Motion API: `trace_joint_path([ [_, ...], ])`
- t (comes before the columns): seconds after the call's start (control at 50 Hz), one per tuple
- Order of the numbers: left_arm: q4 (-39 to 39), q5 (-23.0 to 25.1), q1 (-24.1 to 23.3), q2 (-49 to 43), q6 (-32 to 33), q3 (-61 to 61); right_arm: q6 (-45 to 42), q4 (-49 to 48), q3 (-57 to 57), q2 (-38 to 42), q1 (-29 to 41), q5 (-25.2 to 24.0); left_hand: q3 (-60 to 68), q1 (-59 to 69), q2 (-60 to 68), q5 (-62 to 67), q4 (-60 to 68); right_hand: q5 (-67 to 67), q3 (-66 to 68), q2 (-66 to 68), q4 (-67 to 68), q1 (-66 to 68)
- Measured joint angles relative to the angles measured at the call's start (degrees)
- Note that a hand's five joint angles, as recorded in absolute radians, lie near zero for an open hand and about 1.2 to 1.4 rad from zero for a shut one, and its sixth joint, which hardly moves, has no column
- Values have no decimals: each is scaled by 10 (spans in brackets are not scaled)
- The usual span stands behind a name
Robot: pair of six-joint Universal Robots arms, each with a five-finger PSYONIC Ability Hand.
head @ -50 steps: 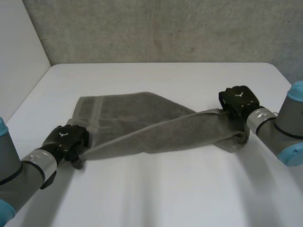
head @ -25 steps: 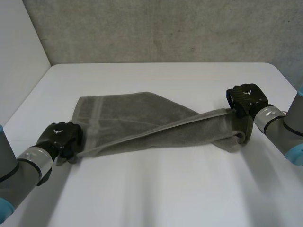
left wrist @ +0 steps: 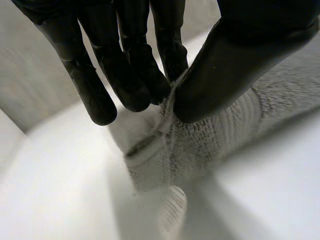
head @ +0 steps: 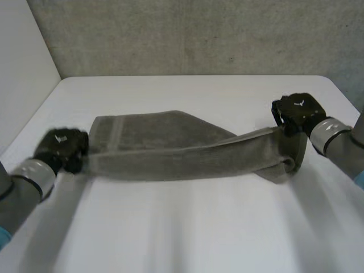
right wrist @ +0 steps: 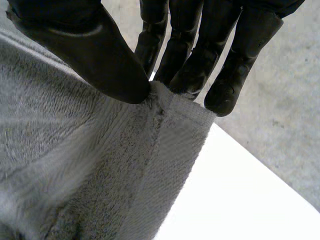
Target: Fold the towel.
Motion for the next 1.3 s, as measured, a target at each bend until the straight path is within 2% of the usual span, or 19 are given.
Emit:
trace_joint_path([
  [0.16, -7, -5, 5, 100, -30, 94, 13, 126, -65, -102, -5, -49, 1, 0, 1, 0, 0, 0, 0, 0, 0, 0],
  [0.28, -46, -2, 2, 157, -101, 195, 25, 206, -135, -162, -27, -61, 3, 0, 3, 1, 0, 0, 0, 2, 0, 0],
  [0.36, -77, 2, 1, 165, -136, 244, 27, 238, -171, -183, -40, -62, 3, 0, 3, 1, 0, 0, 0, 2, 0, 0],
  [0.48, -98, 5, 1, 136, -152, 274, 21, 260, -198, -183, -48, -64, 3, 0, 3, 2, 0, 0, 1, 2, 0, 0],
  [0.64, -99, 5, -4, 0, -149, 308, -6, 259, -239, -95, -37, -69, 3, 0, 3, 2, 0, 0, 1, 3, 0, 0],
  [0.8, -97, -1, -17, -143, -147, 428, -30, 255, -370, 35, -4, -54, 3, 0, 3, 2, 0, 0, 1, 3, 0, 0],
  [0.98, -91, -17, -36, -243, -149, 696, -19, 230, -647, 165, 22, 13, 3, 0, 3, 3, 1, 0, 2, 3, 0, 0],
  [1.08, -56, -59, -48, -271, -154, 866, 33, 167, -789, 200, 24, 39, 3, 0, 3, 4, 2, 0, 2, 6, 0, 0],
  [1.14, -30, -76, -50, -272, -161, 910, 76, 136, -811, 197, 23, 38, 4, 0, 4, 4, 2, 0, 2, 6, 0, 0],
  [1.22, -14, -80, -51, -269, -171, 905, 108, 124, -795, 186, 23, 22, 5, 0, 5, 4, 3, 0, 2, 6, 0, 0],
  [1.3, -8, -70, -50, -262, -178, 835, 122, 144, -743, 172, 22, -29, 5, 0, 5, 5, 3, 0, 2, 6, 0, 0],
])
